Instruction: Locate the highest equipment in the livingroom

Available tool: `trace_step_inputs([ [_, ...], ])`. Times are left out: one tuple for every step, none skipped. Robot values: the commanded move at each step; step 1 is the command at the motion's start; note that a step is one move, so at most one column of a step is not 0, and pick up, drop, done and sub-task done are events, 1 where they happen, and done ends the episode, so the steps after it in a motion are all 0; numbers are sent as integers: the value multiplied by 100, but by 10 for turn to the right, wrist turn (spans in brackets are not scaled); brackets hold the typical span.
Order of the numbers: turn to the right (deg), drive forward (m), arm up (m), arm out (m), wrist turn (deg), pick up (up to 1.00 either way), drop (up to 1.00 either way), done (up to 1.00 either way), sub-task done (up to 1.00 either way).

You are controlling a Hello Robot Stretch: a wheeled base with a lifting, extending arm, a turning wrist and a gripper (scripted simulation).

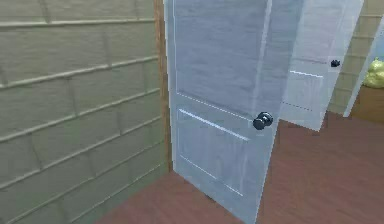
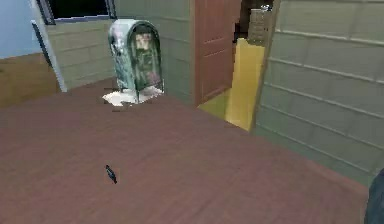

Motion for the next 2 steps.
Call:
trace_step_inputs([
  [420, 0, 0, 0, 0, 0, 0, 0, 0],
  [0, 5, 0, 0, 0, 0, 0, 0, 0],
])
